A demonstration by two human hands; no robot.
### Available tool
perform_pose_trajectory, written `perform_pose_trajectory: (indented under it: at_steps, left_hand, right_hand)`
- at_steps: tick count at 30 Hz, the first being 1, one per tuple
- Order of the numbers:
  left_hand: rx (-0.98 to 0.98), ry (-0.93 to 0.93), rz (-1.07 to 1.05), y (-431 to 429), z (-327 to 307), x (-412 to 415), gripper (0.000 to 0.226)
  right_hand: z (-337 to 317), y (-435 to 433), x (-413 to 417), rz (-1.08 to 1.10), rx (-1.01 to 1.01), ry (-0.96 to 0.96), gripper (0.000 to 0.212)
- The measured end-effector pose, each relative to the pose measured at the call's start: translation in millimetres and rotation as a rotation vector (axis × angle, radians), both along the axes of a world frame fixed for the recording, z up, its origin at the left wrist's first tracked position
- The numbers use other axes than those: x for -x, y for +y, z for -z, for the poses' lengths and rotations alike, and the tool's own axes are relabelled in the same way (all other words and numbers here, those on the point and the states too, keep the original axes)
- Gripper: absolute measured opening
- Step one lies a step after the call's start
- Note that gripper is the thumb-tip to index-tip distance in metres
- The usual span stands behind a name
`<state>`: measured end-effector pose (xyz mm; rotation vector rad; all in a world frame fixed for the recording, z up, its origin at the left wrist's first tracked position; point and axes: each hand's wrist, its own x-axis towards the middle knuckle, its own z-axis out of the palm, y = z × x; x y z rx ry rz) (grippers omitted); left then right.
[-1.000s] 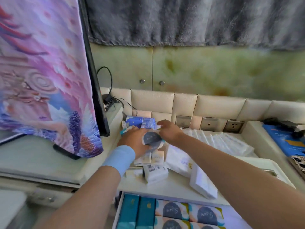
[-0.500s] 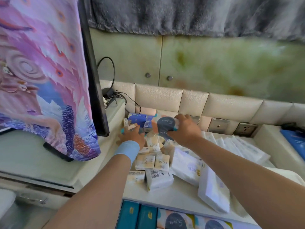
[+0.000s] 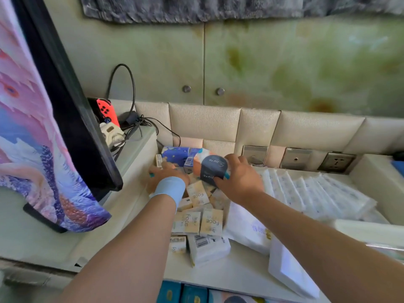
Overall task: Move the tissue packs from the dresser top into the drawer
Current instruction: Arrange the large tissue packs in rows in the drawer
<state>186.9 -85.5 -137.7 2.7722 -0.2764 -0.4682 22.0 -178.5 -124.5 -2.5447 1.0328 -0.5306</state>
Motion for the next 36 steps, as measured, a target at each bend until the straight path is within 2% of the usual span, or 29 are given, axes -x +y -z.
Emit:
perform_pose_trajectory:
  at_steps: [2,5,7,11,15,20,25,28,30,36]
  left_hand:
    - [0.055,-0.003,-0.016,0.6,3.8,-1.3,0.089]
    - [0.176,-0.118,0.092,2.9,-7.0,0.7,0.095]
    - [0.281,-0.165,0.157,3.5,-17.8,3.8,0.089]
    - [0.574,-0.088,0.149,9.7,-35.1,18.4,0.077]
    - [0.634,-0.231,0.145,21.3,-59.5,42.6,0.063]
    - [0.887,-0.047,0.149,41.5,-81.8,86.0,0.065]
    - [0.793,-0.071,0.392,68.7,-99.2,124.5,0.101]
    - [0.723,-0.157,0.569,82.2,-105.7,150.6,0.091]
    - [0.674,-0.208,0.656,92.1,-105.7,171.0,0.092]
    - [0.553,-0.113,0.910,120.9,-97.3,227.1,0.098]
  right_hand:
    - [-0.2,-0.9,0.5,-0.010,-0.013,-0.004,0.057]
    - [-3.7,-1.2,2.3,-0.016,-0.016,-0.006,0.058]
    - [-8.3,-0.9,6.5,-0.015,-0.010,-0.014,0.059]
    - [-22.2,0.3,25.7,0.008,-0.015,-0.021,0.061]
    - [-40.5,2.6,54.9,0.033,-0.015,-0.020,0.062]
    - [-64.2,13.8,97.6,0.072,-0.014,-0.037,0.058]
    - [-80.6,34.2,146.8,0.101,-0.069,-0.047,0.060]
    - [-84.1,50.0,180.0,0.105,-0.128,-0.017,0.063]
    - [-81.1,61.5,204.6,0.111,-0.178,0.016,0.064]
    - [-60.6,89.2,267.9,0.064,-0.332,0.136,0.062]
